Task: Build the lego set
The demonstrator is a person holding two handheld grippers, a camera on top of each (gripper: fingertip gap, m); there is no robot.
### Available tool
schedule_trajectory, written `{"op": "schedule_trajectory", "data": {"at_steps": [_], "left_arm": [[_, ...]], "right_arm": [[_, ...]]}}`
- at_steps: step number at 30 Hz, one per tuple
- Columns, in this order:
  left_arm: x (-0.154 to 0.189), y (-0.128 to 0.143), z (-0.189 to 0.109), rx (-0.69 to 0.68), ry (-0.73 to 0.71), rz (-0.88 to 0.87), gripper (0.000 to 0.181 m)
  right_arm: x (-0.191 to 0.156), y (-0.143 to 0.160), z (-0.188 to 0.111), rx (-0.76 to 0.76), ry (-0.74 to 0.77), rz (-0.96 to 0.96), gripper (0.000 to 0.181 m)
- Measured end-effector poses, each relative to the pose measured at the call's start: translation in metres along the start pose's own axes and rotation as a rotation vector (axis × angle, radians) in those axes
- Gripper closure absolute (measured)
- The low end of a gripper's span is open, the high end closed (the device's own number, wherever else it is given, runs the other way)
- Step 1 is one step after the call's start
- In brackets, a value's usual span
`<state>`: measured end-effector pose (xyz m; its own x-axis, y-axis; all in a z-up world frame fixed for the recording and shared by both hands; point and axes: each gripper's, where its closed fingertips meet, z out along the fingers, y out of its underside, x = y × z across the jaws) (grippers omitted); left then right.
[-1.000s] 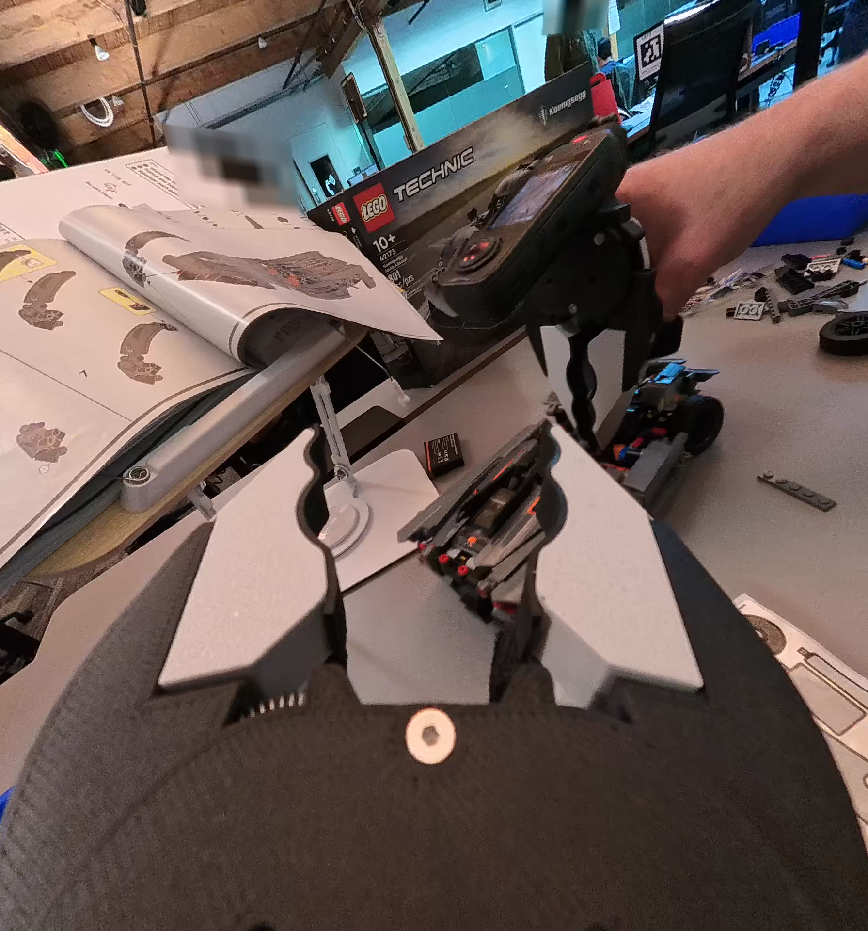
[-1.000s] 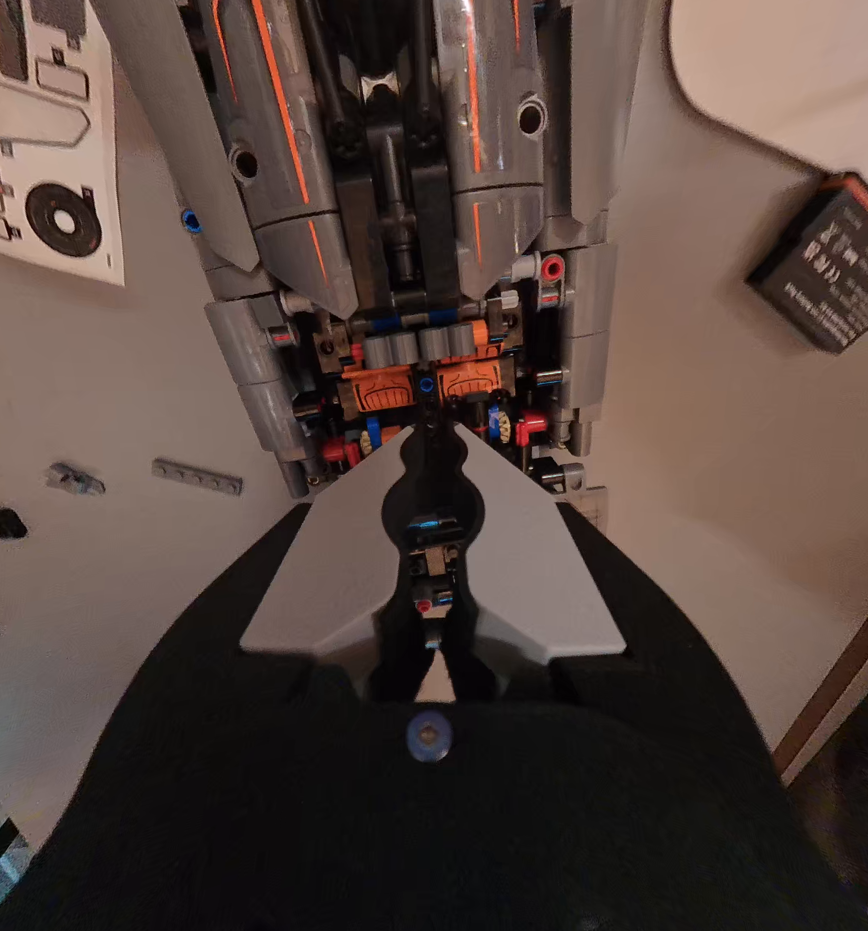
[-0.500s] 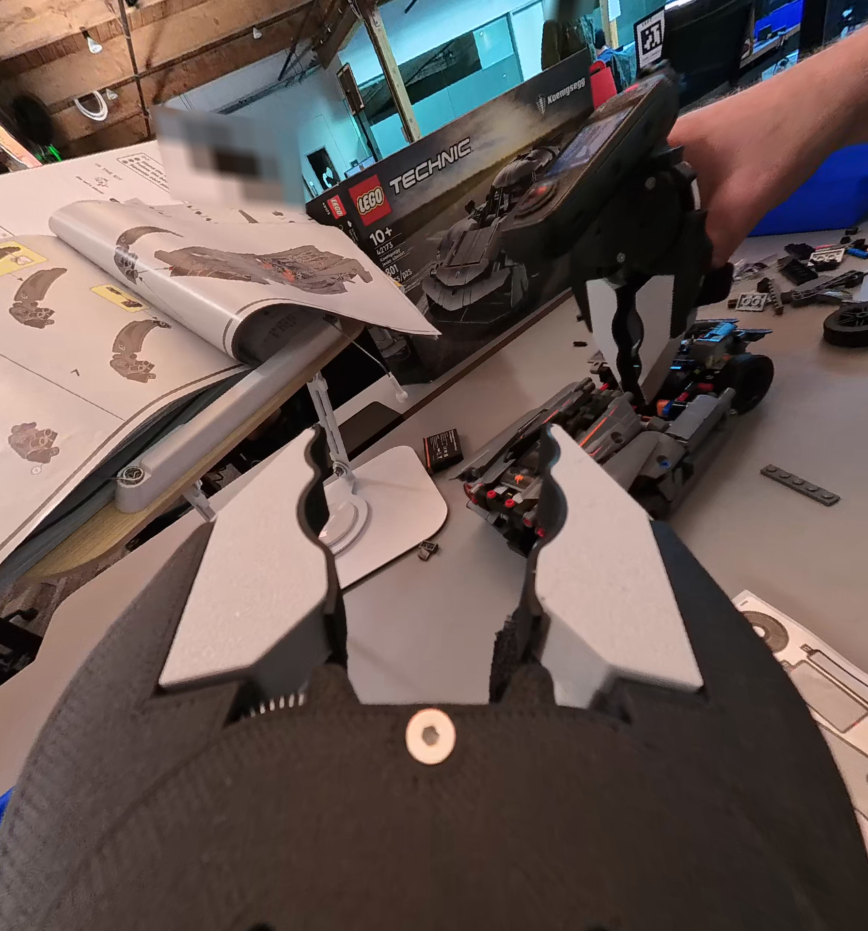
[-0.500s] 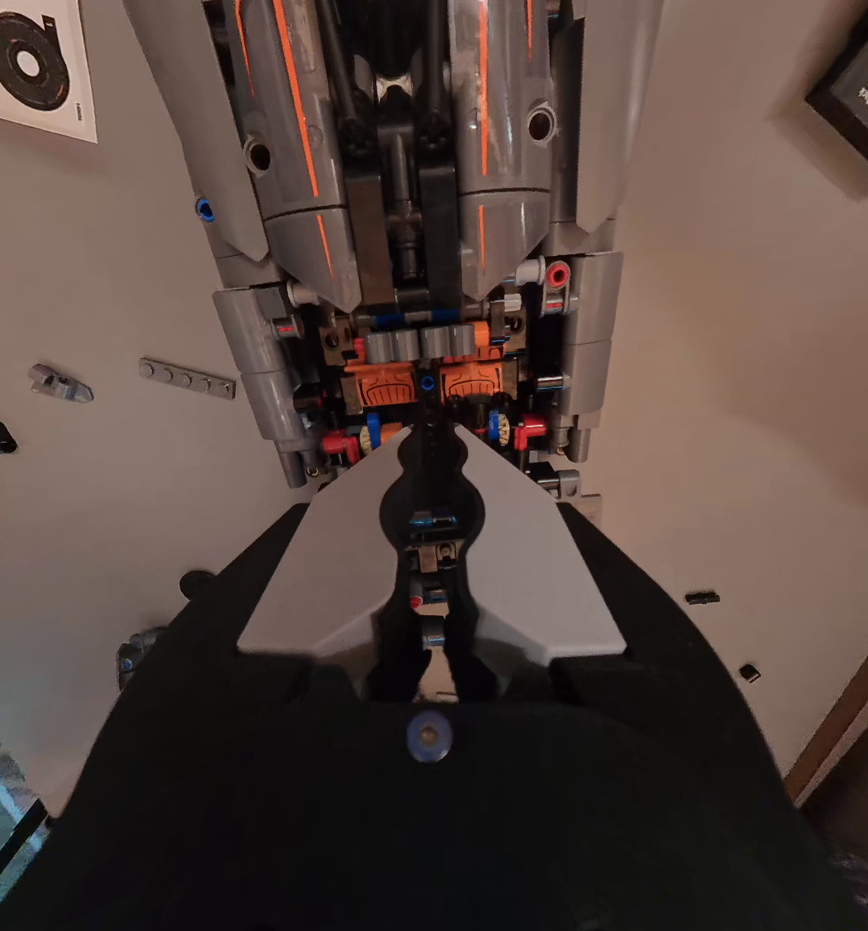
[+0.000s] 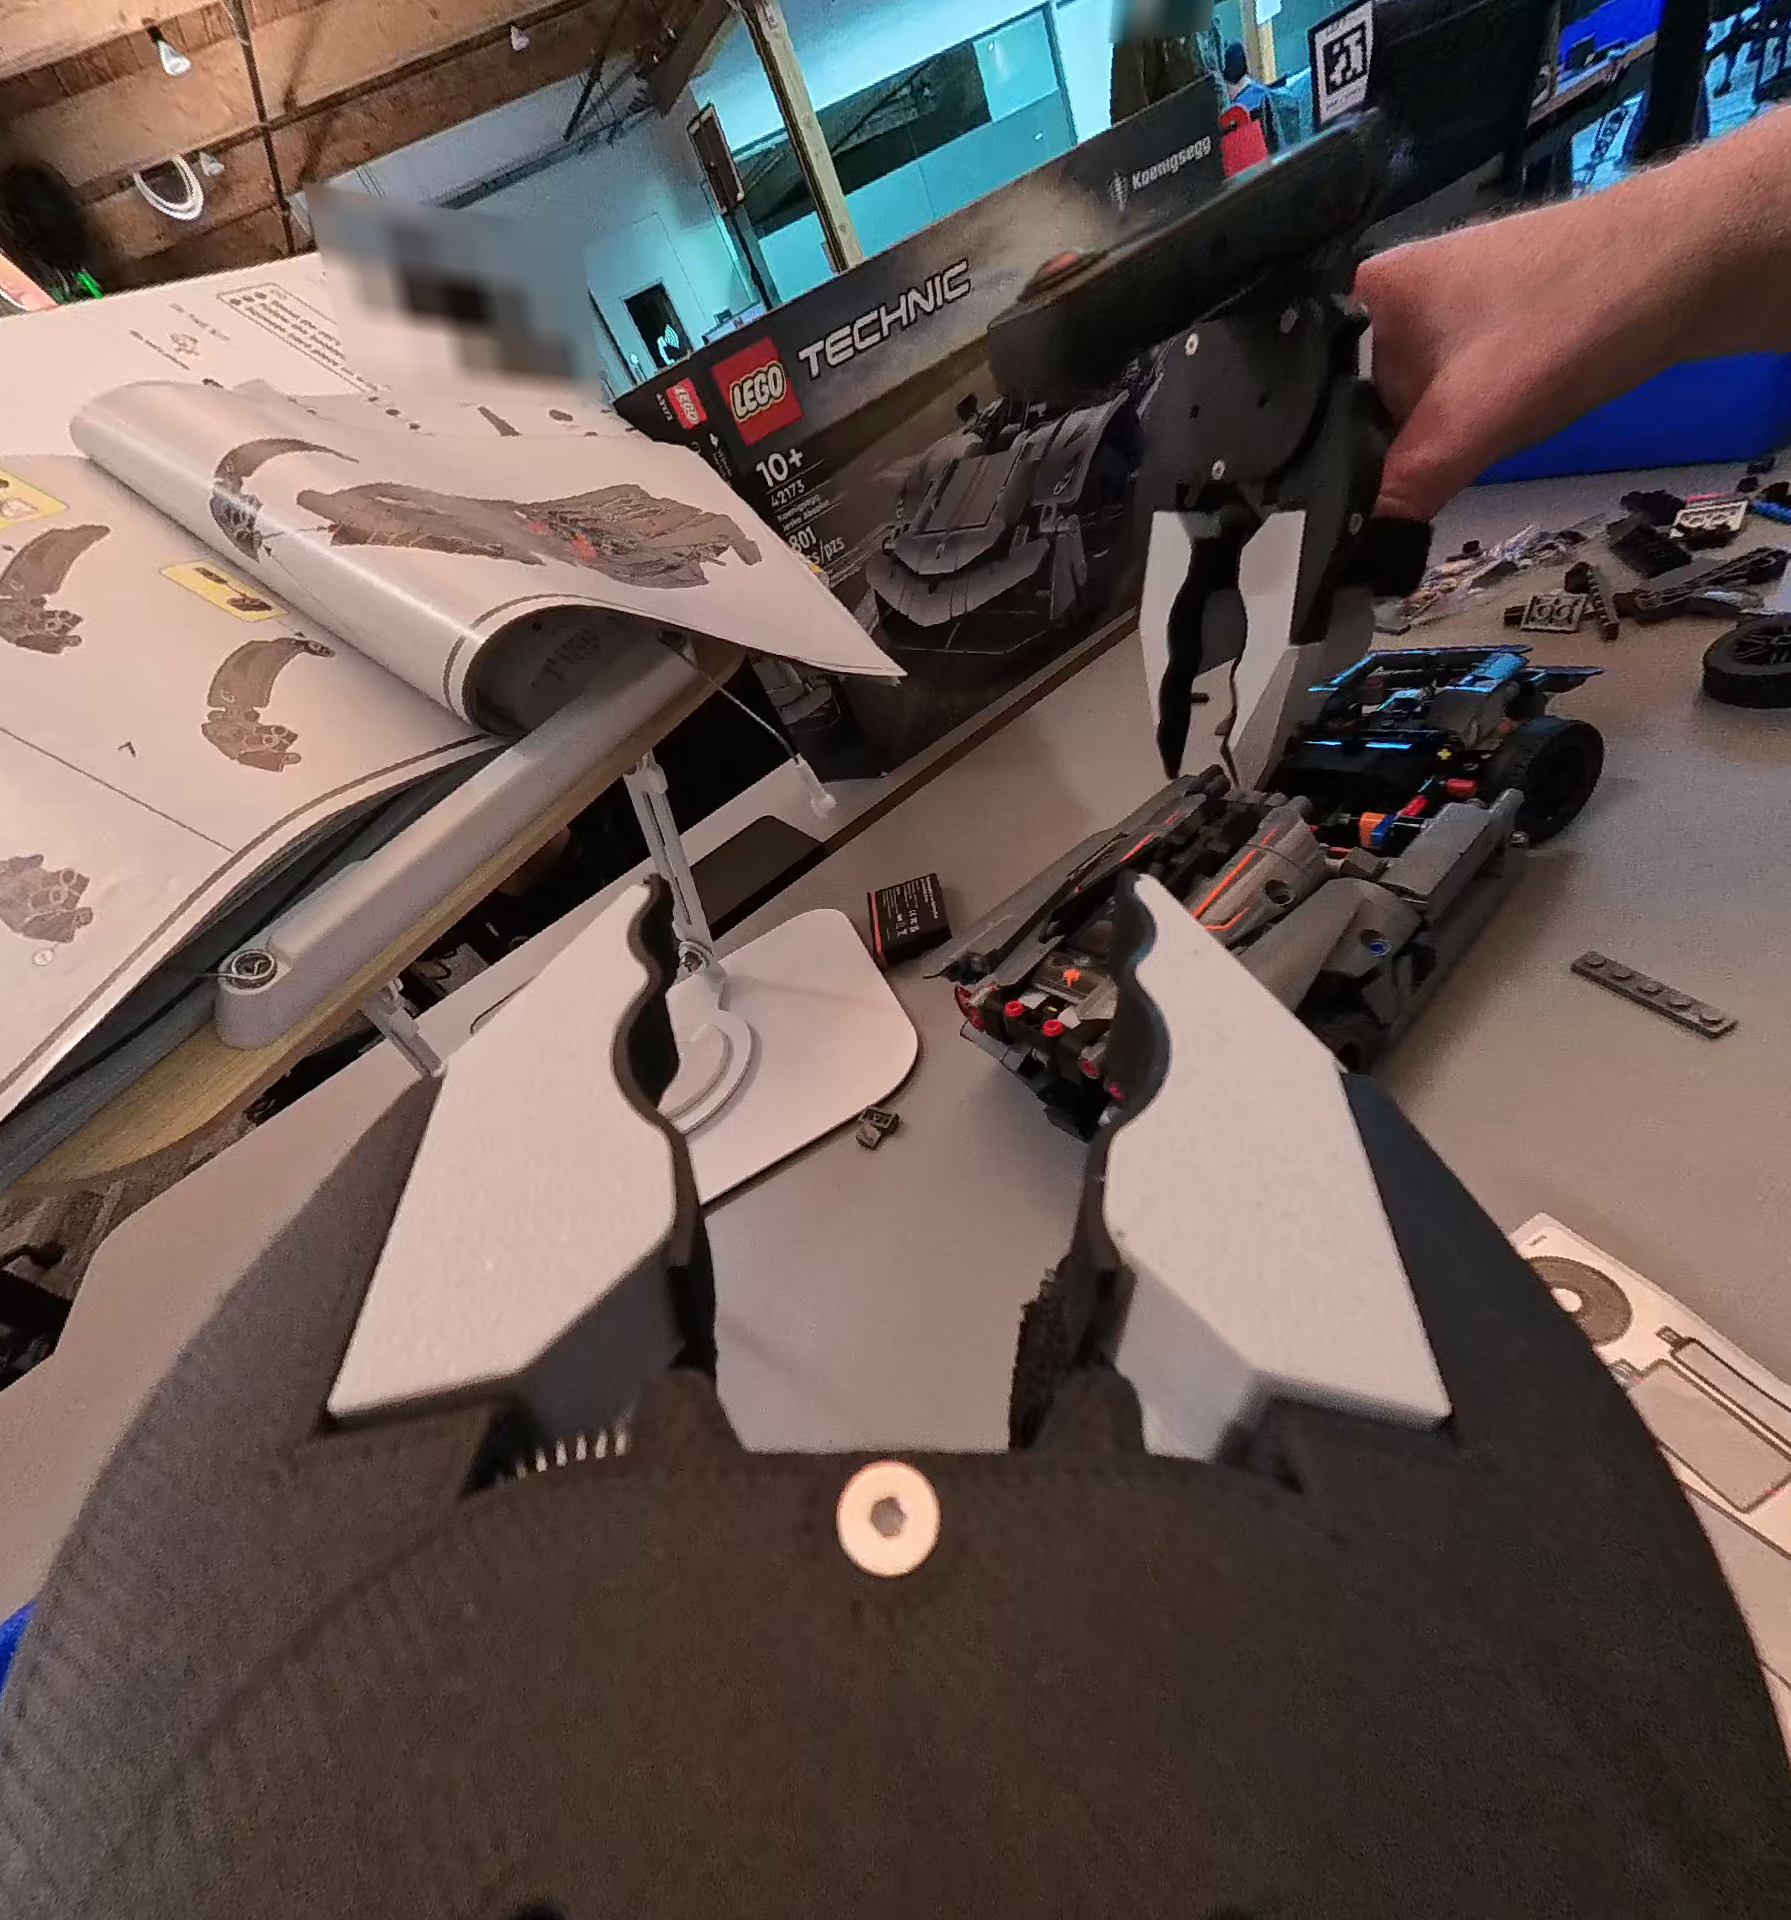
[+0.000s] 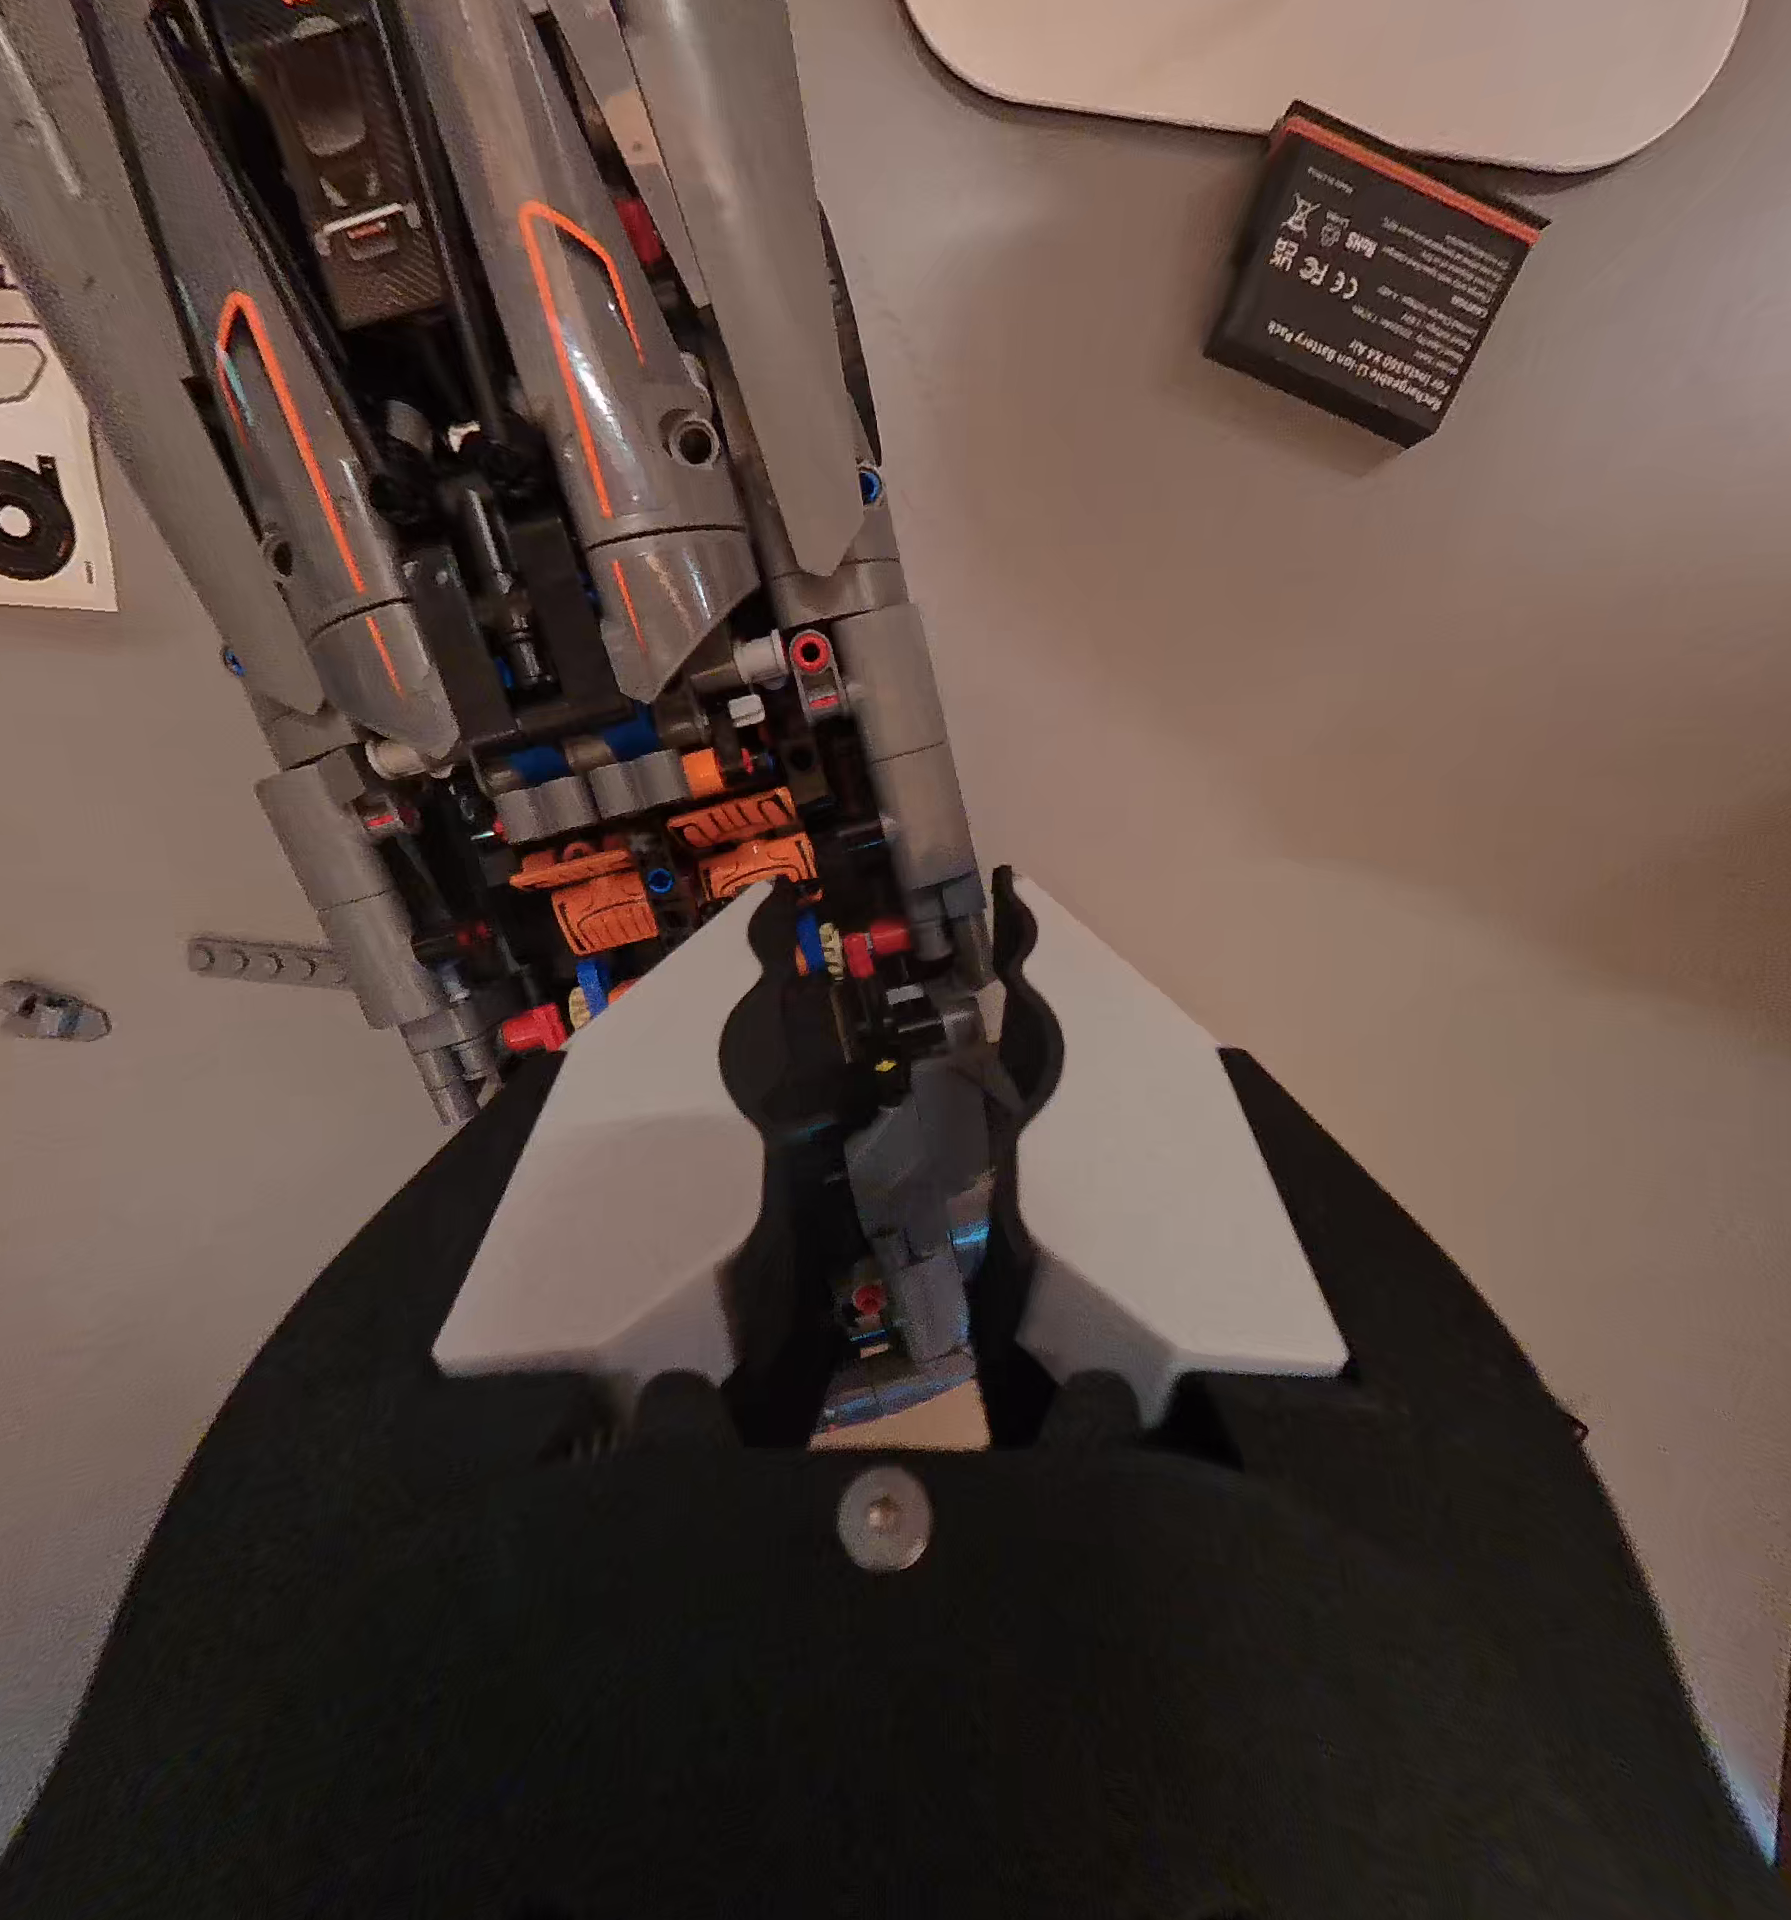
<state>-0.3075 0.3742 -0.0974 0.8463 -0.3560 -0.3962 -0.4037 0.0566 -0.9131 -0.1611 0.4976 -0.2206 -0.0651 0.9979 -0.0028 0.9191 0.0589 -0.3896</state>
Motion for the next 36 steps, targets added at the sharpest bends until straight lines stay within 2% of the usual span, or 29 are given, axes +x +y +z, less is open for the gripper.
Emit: {"op": "schedule_trajectory", "data": {"at_steps": [18,28,36], "left_arm": [[0.002,0.002,0.001,-0.008,0.006,0.008,0.099],[0.002,0.002,0.002,-0.010,0.009,0.006,0.099],[0.001,0.004,0.002,-0.012,0.006,0.001,0.099]], "right_arm": [[0.003,0.002,0.012,-0.070,-0.023,0.004,0.149],[0.000,-0.003,-0.006,-0.019,-0.002,-0.009,0.148],[-0.010,-0.003,-0.001,-0.033,-0.052,-0.013,0.142]]}}
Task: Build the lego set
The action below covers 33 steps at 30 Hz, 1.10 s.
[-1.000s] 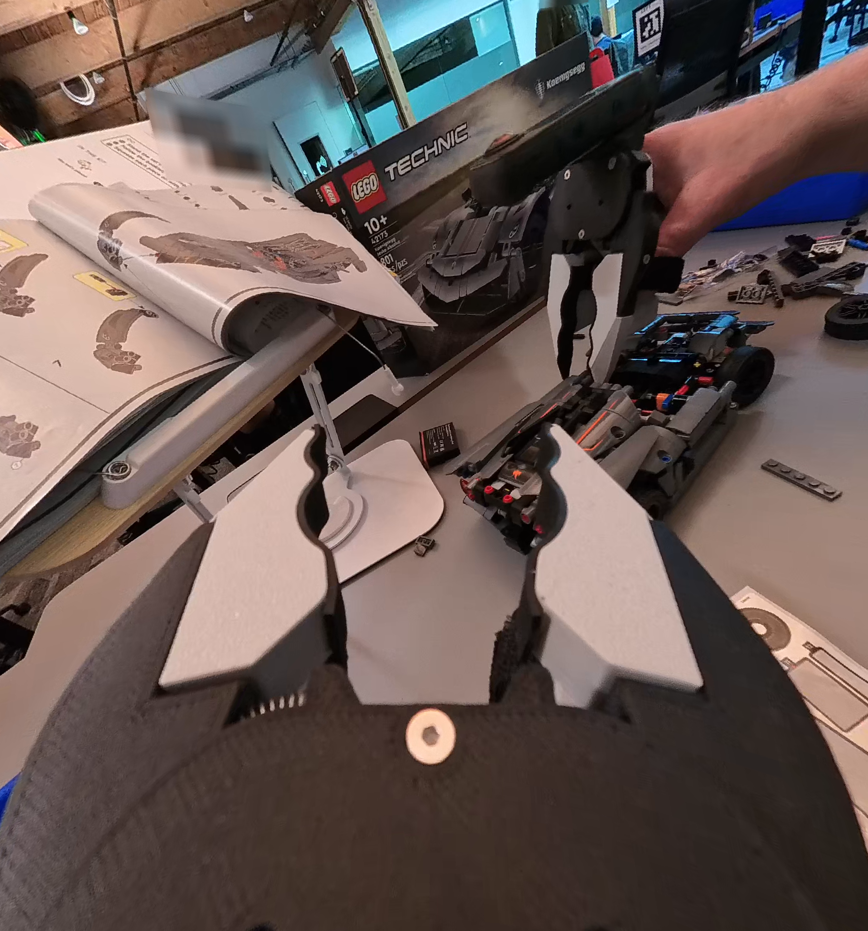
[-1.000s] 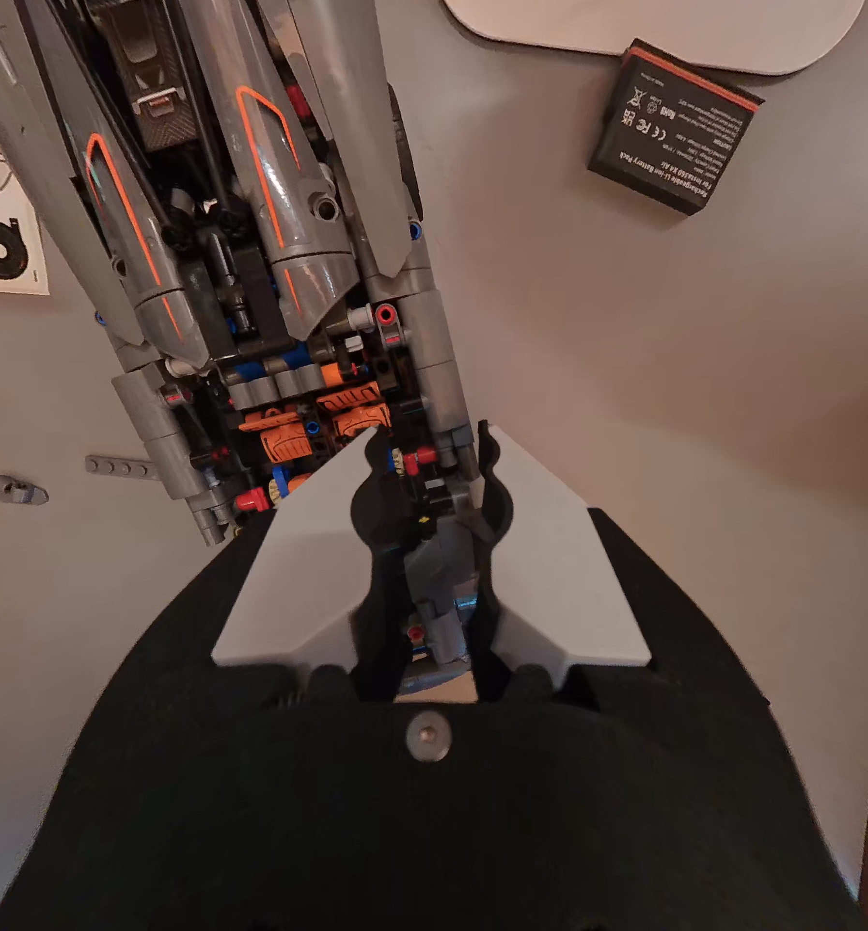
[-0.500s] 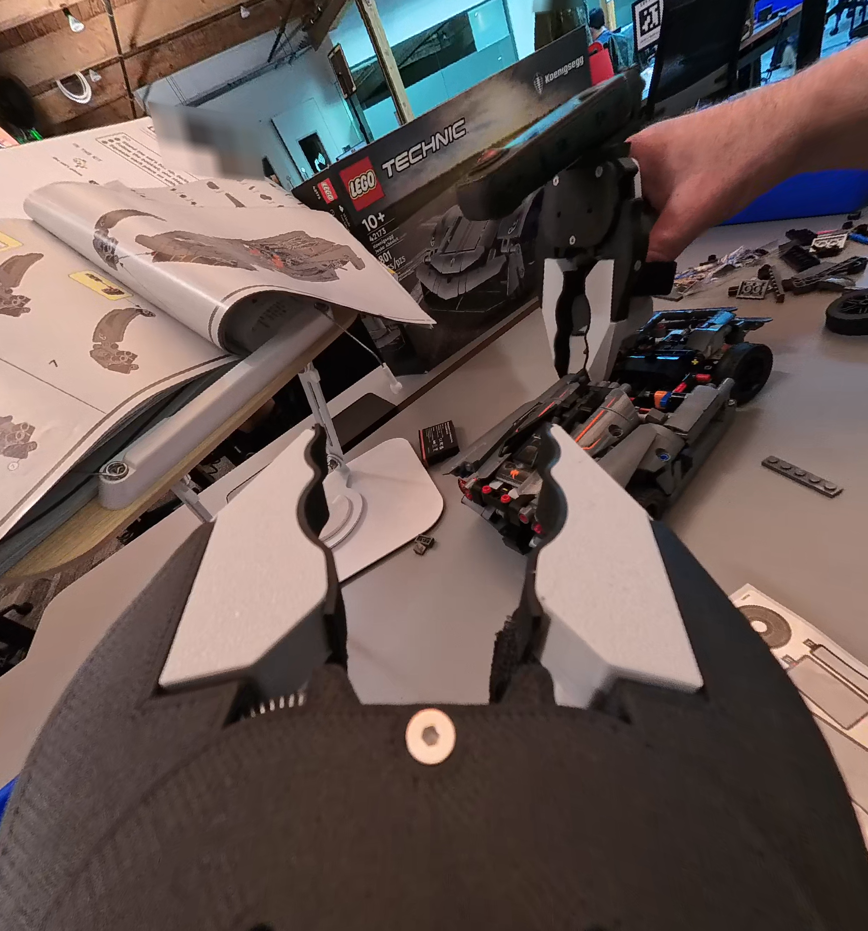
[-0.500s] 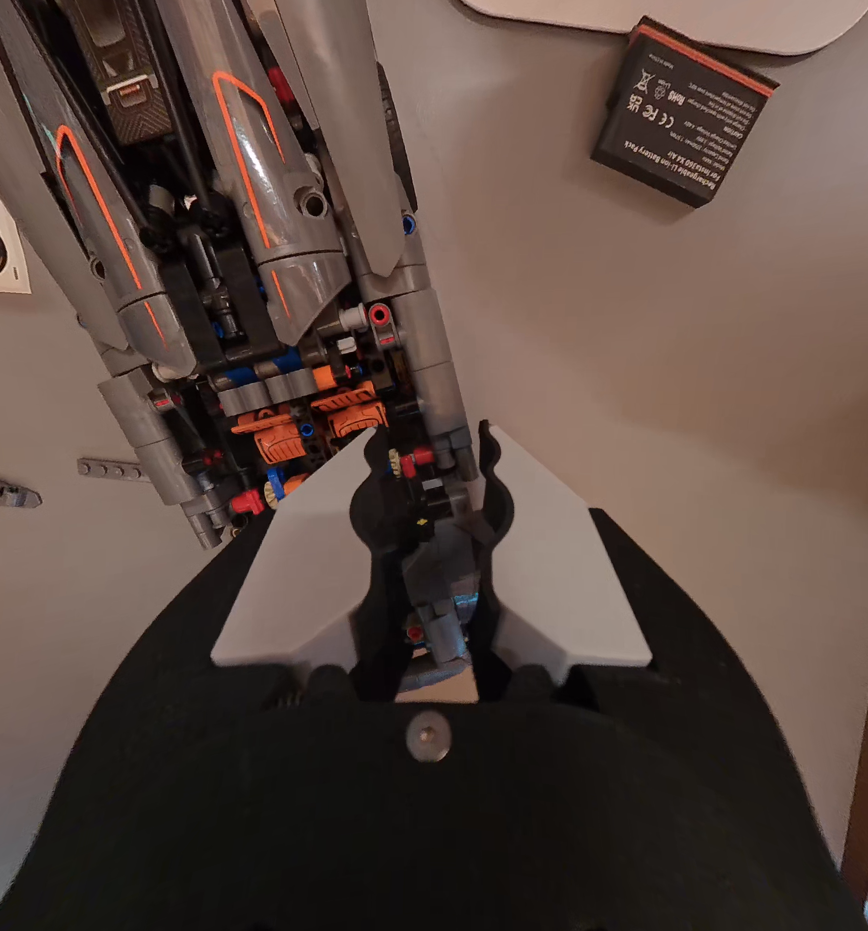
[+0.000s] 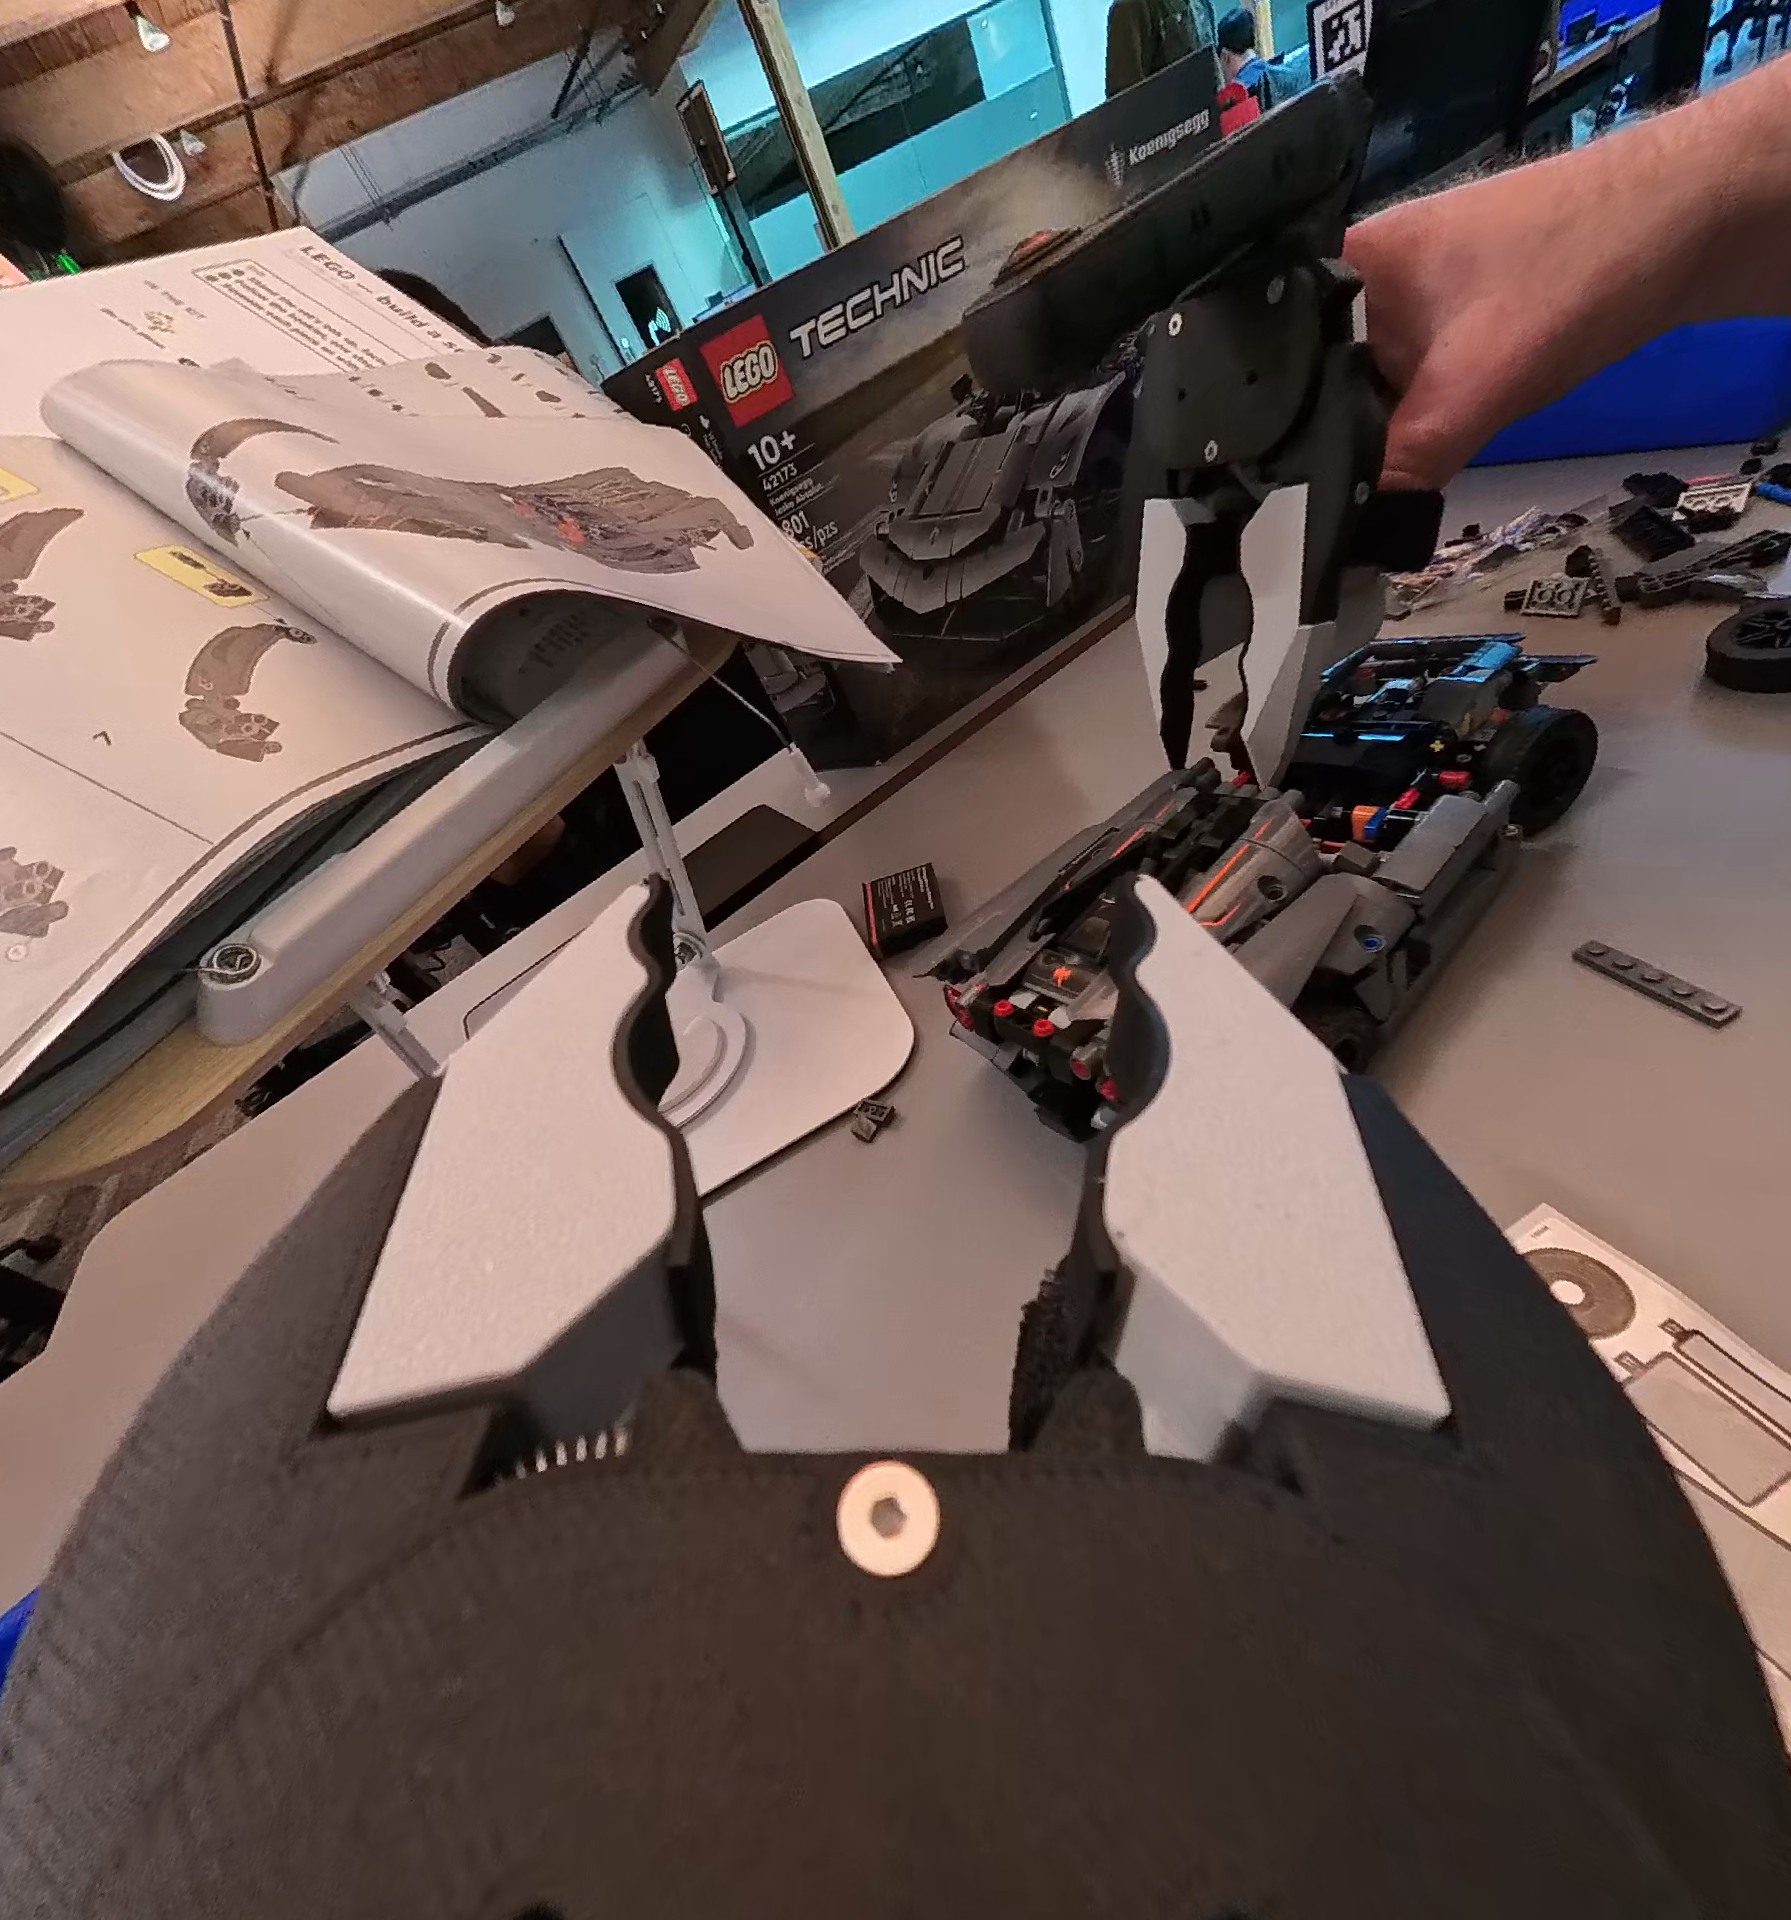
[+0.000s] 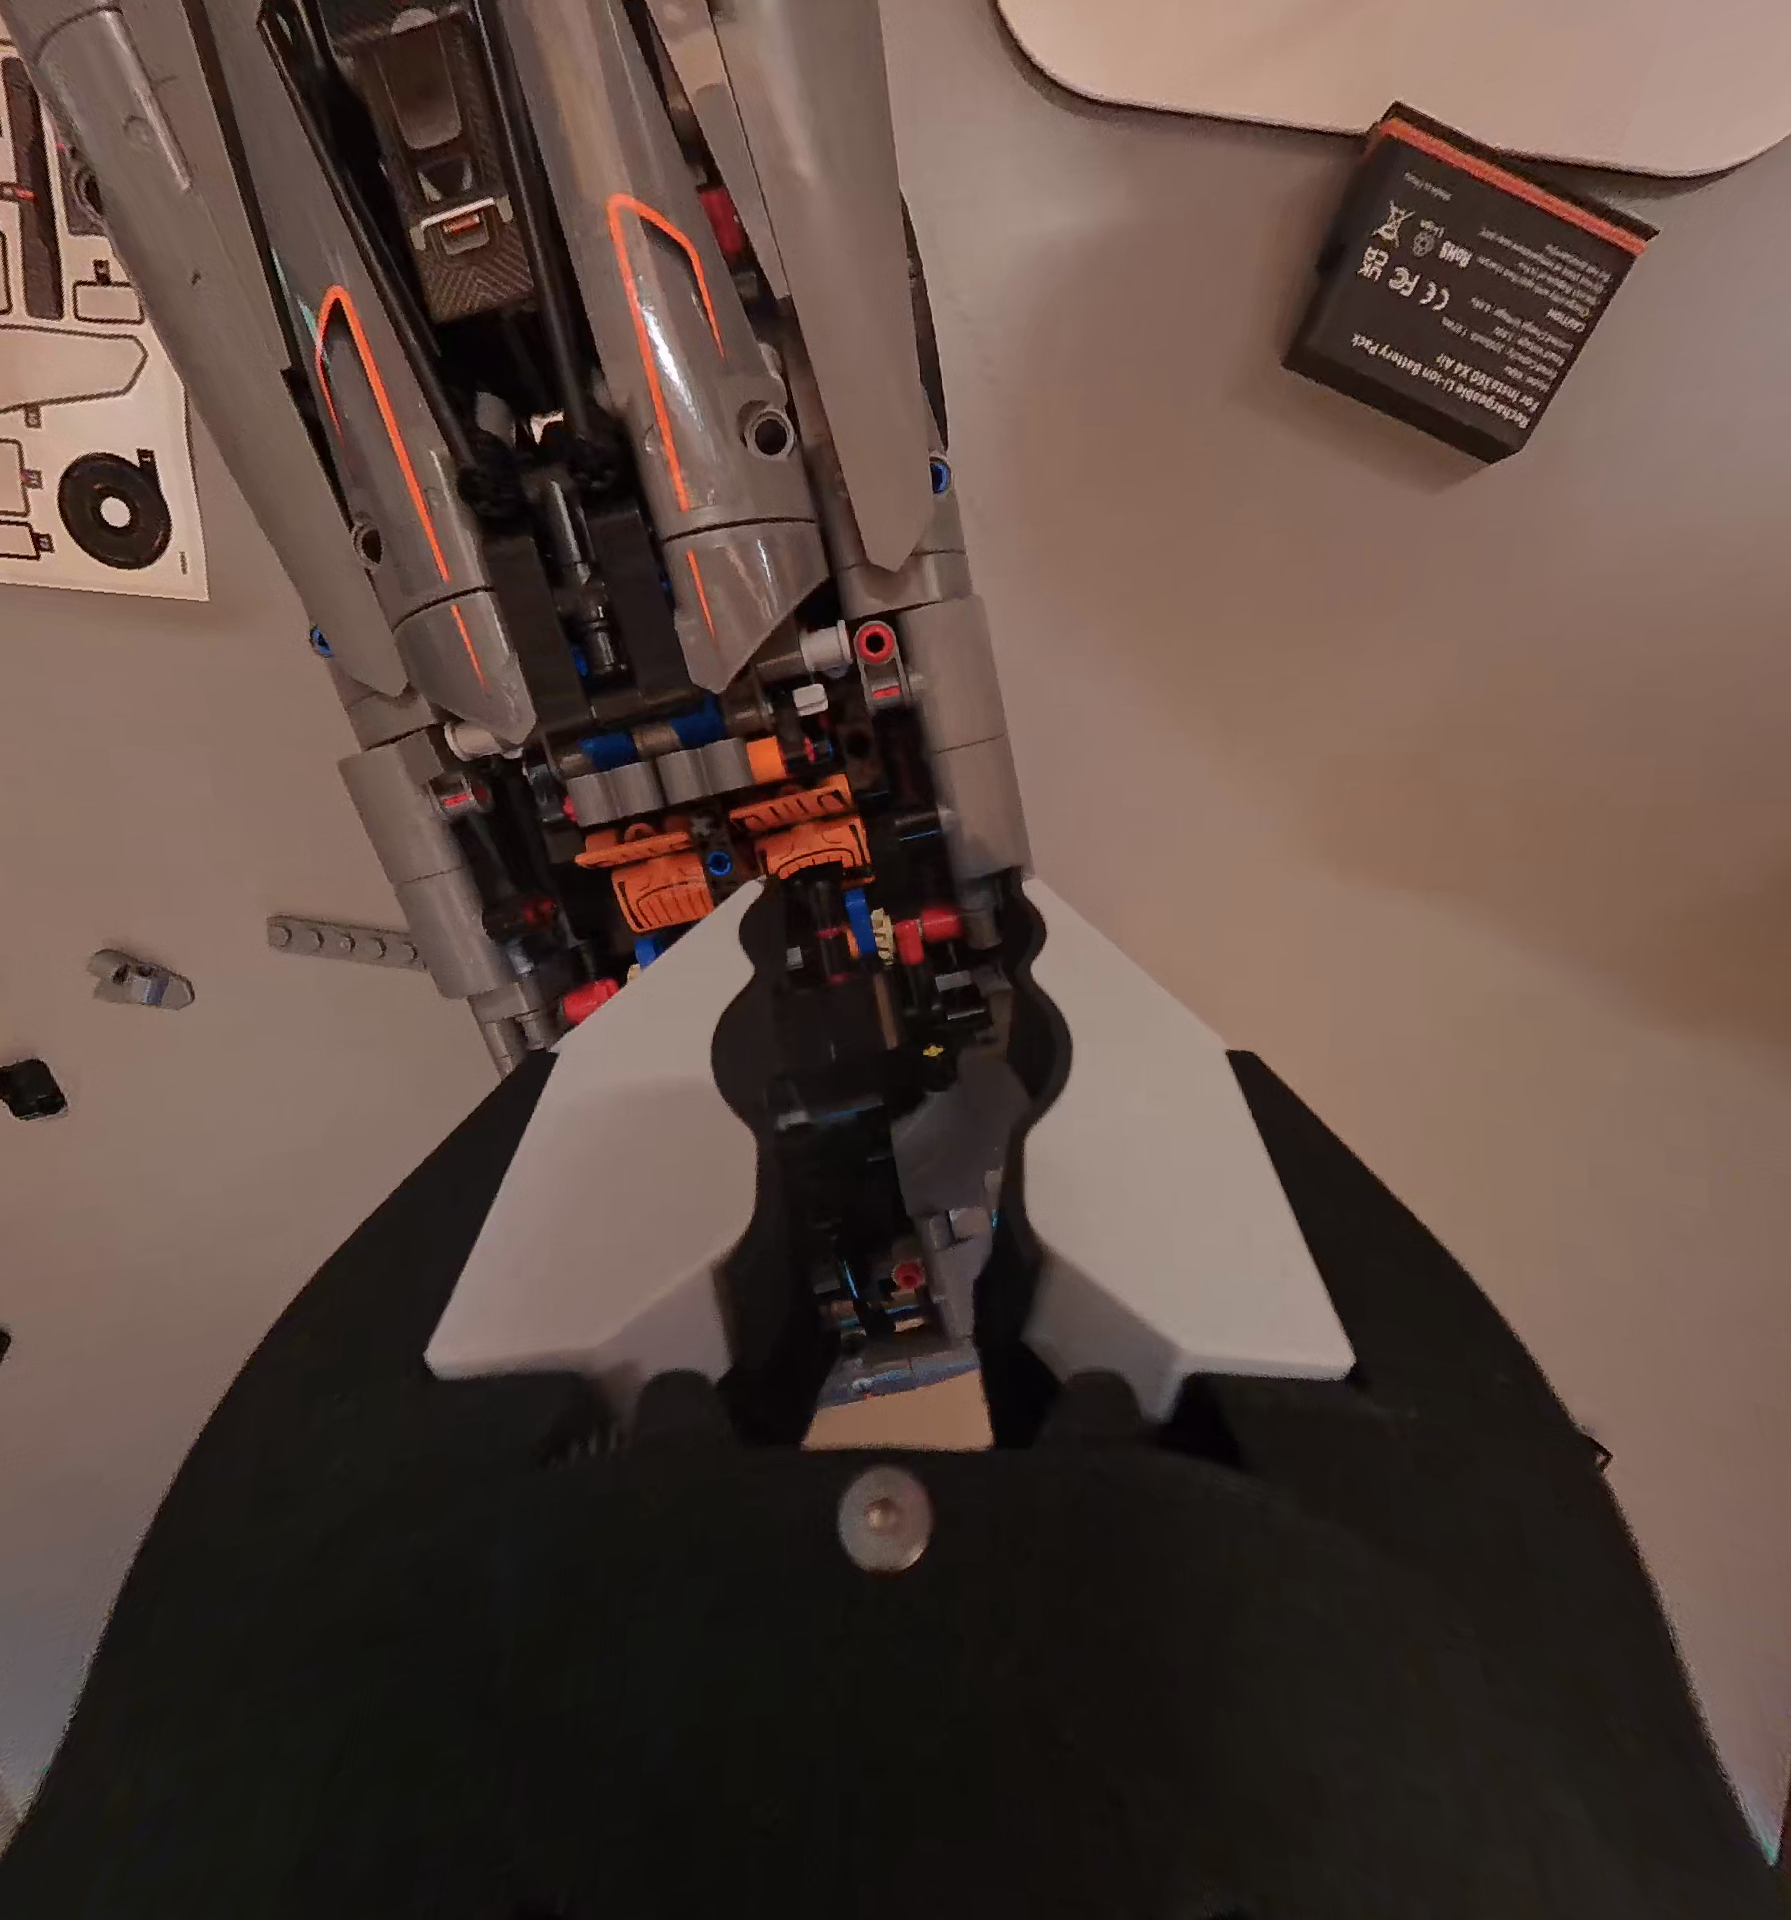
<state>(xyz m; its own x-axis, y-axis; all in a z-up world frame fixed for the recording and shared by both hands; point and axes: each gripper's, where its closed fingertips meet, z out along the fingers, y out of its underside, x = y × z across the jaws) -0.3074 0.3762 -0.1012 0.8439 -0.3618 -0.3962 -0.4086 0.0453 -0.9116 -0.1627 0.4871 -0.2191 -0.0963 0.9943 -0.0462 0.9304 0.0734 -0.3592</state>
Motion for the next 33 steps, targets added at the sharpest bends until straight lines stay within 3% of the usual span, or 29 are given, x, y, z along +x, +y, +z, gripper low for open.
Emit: {"op": "schedule_trajectory", "data": {"at_steps": [4,9,19,33], "left_arm": [[0.001,0.001,0.001,-0.005,0.004,0.003,0.099],[0.001,0.001,0.001,-0.005,0.002,0.007,0.099],[0.003,0.003,0.003,-0.015,0.006,0.008,0.099],[0.004,0.003,0.003,-0.015,0.007,0.015,0.099]], "right_arm": [[0.006,0.001,-0.002,-0.002,0.033,0.006,0.152],[0.011,0.001,-0.003,0.019,0.043,0.032,0.152],[-0.028,0.000,0.000,0.017,-0.118,-0.063,0.161],[-0.031,0.005,0.001,0.034,-0.092,-0.145,0.158]]}}
